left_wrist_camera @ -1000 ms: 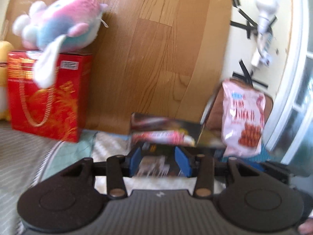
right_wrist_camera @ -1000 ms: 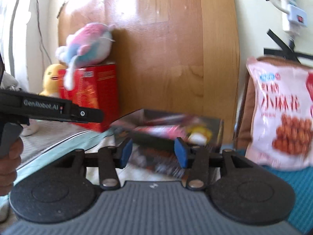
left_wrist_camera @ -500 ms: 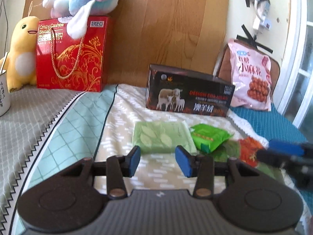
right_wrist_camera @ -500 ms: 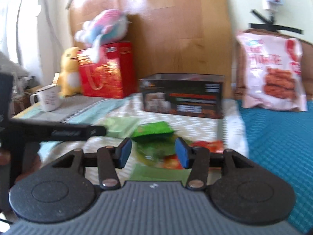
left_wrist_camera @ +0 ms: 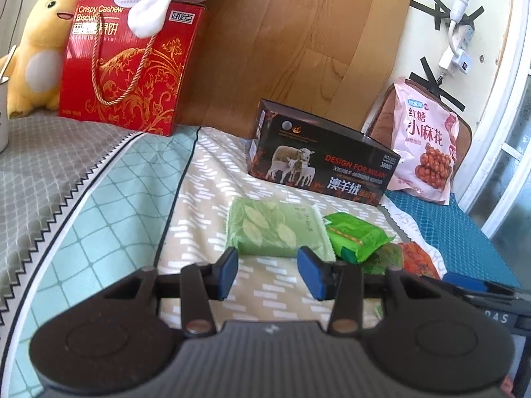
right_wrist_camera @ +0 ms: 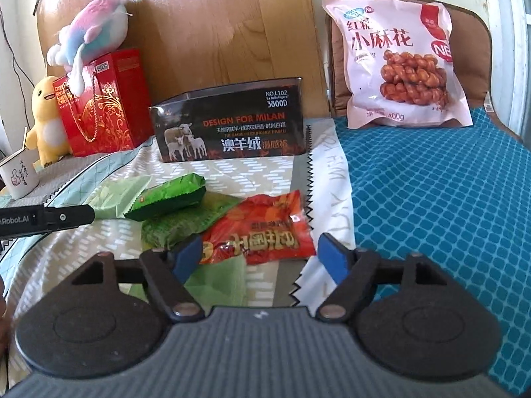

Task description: Organize snacks

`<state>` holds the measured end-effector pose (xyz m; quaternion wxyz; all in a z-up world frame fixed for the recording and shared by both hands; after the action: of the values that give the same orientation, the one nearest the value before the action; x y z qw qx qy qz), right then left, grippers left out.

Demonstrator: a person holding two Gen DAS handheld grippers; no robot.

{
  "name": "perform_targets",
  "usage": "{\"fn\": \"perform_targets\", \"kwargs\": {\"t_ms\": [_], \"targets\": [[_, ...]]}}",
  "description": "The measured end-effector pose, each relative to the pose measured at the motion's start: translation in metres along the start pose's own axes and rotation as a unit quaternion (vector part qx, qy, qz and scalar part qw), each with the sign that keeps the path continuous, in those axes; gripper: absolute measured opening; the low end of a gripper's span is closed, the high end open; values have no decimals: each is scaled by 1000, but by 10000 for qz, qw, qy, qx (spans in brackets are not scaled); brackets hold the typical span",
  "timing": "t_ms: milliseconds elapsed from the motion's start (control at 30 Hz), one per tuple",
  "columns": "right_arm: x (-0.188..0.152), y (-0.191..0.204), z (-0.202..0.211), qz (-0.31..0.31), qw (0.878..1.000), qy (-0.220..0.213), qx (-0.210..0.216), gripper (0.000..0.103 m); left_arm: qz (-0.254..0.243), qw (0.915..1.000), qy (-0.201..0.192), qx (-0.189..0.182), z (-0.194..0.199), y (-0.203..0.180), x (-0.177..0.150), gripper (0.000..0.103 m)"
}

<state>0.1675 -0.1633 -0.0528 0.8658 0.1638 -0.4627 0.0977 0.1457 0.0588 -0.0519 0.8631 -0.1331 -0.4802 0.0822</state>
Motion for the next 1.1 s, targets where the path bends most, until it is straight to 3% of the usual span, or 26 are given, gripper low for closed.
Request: {"fn": "perform_targets", "kwargs": {"t_ms": [133,333,1100], "targets": [[0,20,-2,236,9996,17,145,76,5,10000,30,-67,0,0,-1,45],[-3,54,-7,1080,9939,46,240,76,-26,9999,32,-160,2,-3,-1,45],[-3,51,-11,916,9953,160,277,76,31,9995,114,-283,2,-3,-2,47]]}}
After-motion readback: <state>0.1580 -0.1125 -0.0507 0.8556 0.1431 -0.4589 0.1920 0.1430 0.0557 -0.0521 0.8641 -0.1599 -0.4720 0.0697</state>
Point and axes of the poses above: each gripper's, at about its wrist camera, not at the fingertips, and z roughly against the way its jaws point, y to its left, x to its top, the point moved 8 cm from there along -z, roughly the way its jaws point
